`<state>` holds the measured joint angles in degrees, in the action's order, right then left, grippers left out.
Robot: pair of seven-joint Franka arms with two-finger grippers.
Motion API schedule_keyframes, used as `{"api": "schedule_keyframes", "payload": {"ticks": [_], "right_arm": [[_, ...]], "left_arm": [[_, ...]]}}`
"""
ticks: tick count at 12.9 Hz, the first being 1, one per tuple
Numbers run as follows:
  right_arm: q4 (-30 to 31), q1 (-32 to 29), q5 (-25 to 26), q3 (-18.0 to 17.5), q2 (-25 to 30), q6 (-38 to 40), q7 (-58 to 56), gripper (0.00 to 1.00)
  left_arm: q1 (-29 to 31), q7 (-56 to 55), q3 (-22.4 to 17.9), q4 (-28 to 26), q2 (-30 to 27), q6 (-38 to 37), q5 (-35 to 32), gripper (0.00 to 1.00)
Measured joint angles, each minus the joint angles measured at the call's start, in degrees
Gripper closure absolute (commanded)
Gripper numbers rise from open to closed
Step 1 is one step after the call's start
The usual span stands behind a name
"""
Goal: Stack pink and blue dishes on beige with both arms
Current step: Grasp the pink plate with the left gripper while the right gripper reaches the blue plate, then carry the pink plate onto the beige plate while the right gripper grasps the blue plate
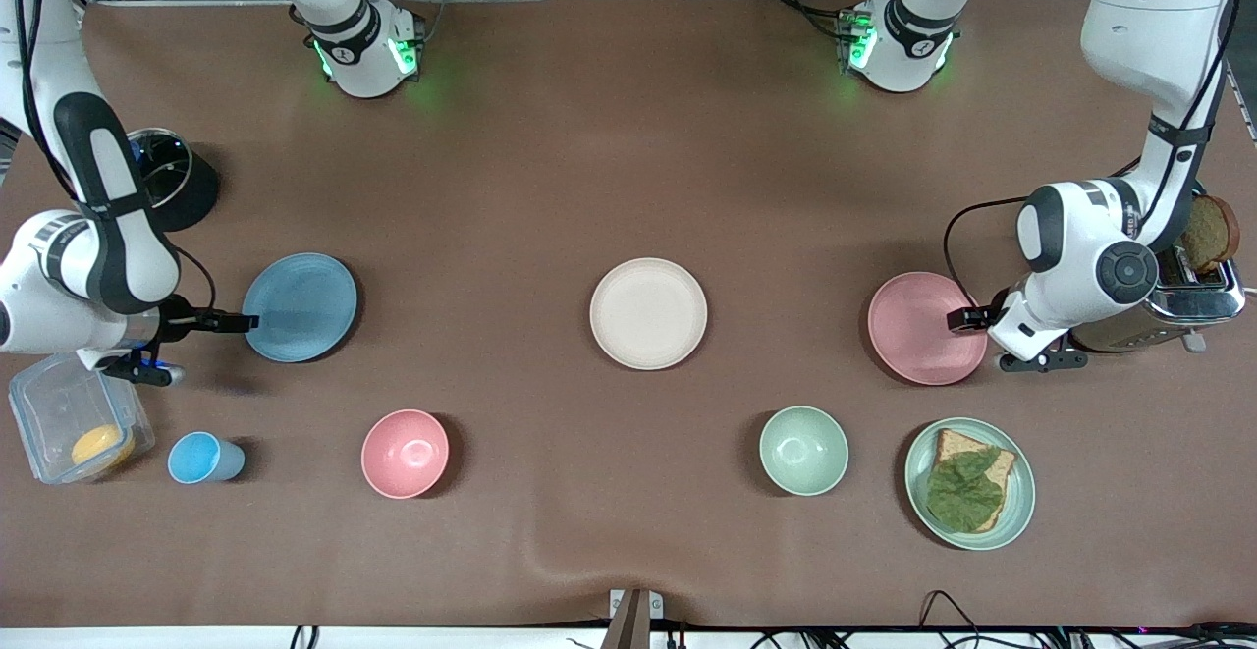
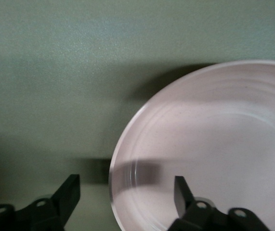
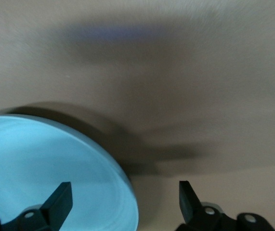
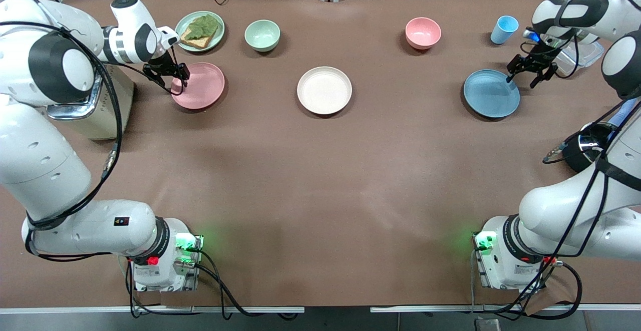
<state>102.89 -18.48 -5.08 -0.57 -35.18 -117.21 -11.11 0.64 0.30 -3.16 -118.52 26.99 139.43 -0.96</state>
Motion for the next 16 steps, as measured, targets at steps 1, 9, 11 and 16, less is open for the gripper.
{"api": "schedule_keyframes", "payload": {"ticks": [1, 9, 11, 16], "right_arm": [[0.0, -0.4, -0.8, 0.0, -0.8, 0.0, -1.1, 0.39], [-2.2, -0.7, -1.8, -0.1, -1.7, 7.2, -2.1, 1.0], [-2.8, -0.7, -1.8, -0.1, -1.7, 7.7, -2.2, 1.0], [-10.1, -1.0, -6.2, -0.2, -1.4, 22.0, -3.1, 1.0]], "left_arm": [[0.0, 0.0, 0.0, 0.0, 0.1, 0.0, 0.0, 0.58], [1.7, 0.9, 1.9, 1.0, -0.4, -1.1, 8.1, 1.0], [1.8, 0.6, 4.3, 2.9, -0.8, -4.4, 11.1, 1.0], [0.9, -8.4, 13.7, 14.8, -2.7, -18.7, 14.5, 1.0]]}}
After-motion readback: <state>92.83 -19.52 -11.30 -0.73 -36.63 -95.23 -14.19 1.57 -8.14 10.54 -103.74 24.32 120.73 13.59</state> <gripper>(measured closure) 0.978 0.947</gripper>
